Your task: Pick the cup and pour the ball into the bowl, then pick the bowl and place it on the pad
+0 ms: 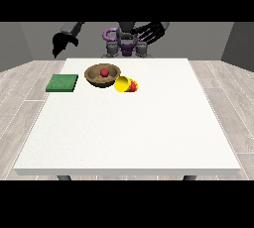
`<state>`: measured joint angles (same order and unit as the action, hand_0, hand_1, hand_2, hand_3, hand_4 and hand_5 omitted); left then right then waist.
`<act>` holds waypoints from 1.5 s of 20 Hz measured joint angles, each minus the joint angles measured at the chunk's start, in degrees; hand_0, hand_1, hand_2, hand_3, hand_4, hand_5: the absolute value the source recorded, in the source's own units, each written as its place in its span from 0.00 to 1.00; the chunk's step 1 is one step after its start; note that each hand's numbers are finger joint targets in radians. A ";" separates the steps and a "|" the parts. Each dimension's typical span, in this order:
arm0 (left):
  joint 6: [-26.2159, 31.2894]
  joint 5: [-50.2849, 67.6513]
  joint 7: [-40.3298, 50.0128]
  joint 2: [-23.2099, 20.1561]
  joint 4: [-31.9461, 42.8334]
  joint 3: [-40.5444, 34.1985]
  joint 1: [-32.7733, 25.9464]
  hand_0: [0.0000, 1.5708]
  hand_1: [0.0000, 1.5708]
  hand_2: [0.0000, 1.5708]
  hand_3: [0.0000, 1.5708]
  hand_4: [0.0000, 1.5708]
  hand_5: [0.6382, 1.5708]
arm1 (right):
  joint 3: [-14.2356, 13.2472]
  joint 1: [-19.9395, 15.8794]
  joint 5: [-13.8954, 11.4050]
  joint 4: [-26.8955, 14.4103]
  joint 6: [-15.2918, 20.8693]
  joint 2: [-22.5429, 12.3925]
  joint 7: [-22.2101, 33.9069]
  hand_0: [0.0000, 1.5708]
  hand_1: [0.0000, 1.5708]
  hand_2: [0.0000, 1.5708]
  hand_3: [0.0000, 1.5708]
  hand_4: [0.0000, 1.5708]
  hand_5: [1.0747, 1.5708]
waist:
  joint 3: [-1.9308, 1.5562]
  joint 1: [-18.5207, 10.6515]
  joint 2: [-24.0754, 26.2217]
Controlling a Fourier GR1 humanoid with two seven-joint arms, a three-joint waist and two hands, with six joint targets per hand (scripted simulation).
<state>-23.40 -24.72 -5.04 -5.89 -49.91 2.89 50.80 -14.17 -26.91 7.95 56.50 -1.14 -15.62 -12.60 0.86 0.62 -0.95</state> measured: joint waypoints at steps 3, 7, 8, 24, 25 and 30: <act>7.59 12.21 -1.26 1.01 -3.27 -7.22 0.55 0.00 0.00 0.00 0.00 0.30 0.97 | -0.11 0.67 0.48 -0.08 0.23 1.07 -0.10 0.00 0.00 0.25 0.27 0.43 1.00 | -0.02 -1.41 -0.46; 21.34 26.04 -0.85 -3.02 -4.95 -15.58 1.00 0.00 0.00 0.00 0.00 0.23 0.97 | -0.03 3.16 0.89 0.02 1.26 3.84 -1.70 0.00 0.00 0.22 0.11 0.25 1.00 | -0.33 -3.51 -1.24; 24.76 28.95 -0.19 -4.77 -4.67 -17.53 1.10 0.00 0.00 0.00 0.00 0.22 0.97 | 0.33 3.59 0.86 0.37 1.47 4.68 -1.95 0.00 0.00 0.00 0.00 0.00 1.00 | -0.41 -3.74 -1.41; 48.11 50.51 9.55 -27.06 1.49 -32.10 0.68 0.00 0.00 0.00 0.00 0.10 0.99 | 3.47 6.99 0.21 -0.04 0.38 8.64 -6.67 0.00 0.00 0.00 0.00 0.00 1.00 | -0.87 -0.37 -4.78; 47.85 50.96 9.93 -26.81 0.86 -31.85 0.35 0.00 0.00 0.00 0.00 0.10 0.99 | 2.88 6.83 0.50 -1.26 0.06 8.21 -7.45 0.00 0.00 0.00 0.00 0.00 1.00 | -0.87 -0.65 -4.71; 49.17 54.28 11.43 -28.83 -0.22 -32.50 0.71 0.00 0.00 0.00 0.00 0.09 1.00 | 1.19 5.01 1.72 -5.84 -0.86 7.84 -10.47 0.00 0.00 0.00 0.00 0.00 1.00 | -0.88 -1.58 -7.18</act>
<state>25.77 29.56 6.39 -34.72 -50.13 -29.61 51.52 -12.98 -21.90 9.67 50.66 -2.00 -7.77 -23.07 -0.03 -0.96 -8.13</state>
